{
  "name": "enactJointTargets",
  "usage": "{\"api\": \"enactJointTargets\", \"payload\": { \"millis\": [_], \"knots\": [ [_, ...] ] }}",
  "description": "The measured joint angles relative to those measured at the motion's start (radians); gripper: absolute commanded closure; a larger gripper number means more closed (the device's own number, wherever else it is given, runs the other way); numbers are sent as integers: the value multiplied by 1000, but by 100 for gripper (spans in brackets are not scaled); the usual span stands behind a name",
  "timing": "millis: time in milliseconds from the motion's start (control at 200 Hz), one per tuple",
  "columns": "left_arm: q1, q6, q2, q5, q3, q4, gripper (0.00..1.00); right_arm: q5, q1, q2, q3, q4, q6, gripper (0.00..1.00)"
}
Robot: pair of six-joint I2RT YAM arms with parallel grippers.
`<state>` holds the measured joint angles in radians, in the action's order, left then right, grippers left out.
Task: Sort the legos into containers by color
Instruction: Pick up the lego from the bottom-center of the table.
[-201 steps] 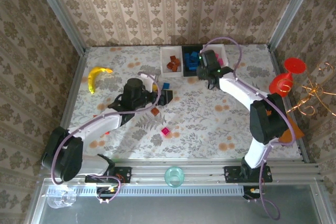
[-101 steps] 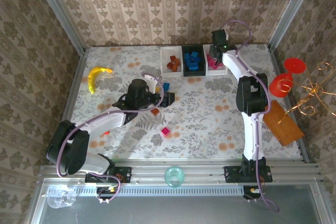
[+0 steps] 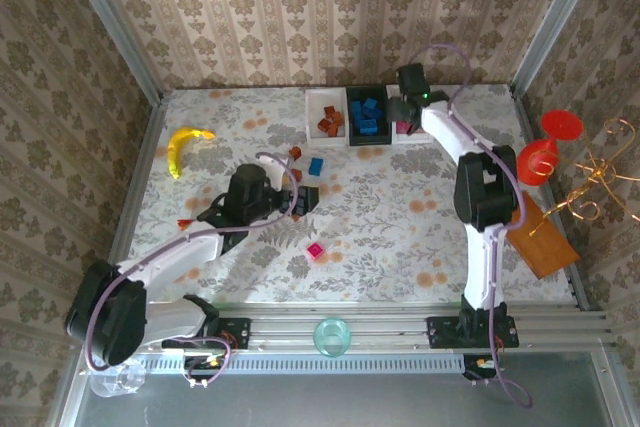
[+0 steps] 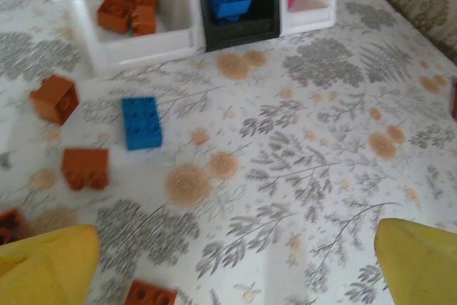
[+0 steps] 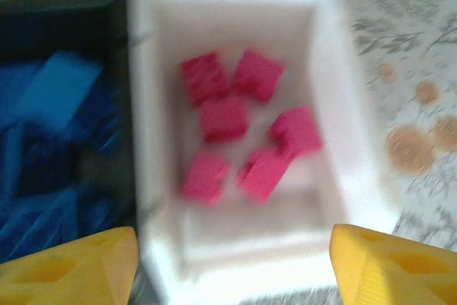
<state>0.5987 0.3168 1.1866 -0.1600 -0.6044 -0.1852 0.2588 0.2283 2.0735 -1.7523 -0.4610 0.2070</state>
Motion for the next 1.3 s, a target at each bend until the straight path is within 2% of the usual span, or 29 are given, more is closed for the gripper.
{"api": "enactJointTargets", "payload": {
  "millis": [165,280,520,645,795,945,1295],
  "knots": [
    [-128,6,-52,-35,101,45,5,-87,190,-281,330,124,-21,20],
    [-206,21,-116,-71,169,75,6,-142,332,-389,499,177,-18,18],
    [-264,45,-298,-127,270,135,7,-156,580,-431,728,236,60,15],
    [-274,66,-373,-140,311,196,7,-155,694,-430,760,252,87,15],
    [-302,80,-406,-140,315,227,7,-155,782,-404,758,281,89,16],
    [-321,85,-406,-139,315,235,8,-156,822,-320,738,282,83,25],
    [-325,95,-406,-140,315,233,8,-124,824,-204,671,274,72,57]
  ]
}}
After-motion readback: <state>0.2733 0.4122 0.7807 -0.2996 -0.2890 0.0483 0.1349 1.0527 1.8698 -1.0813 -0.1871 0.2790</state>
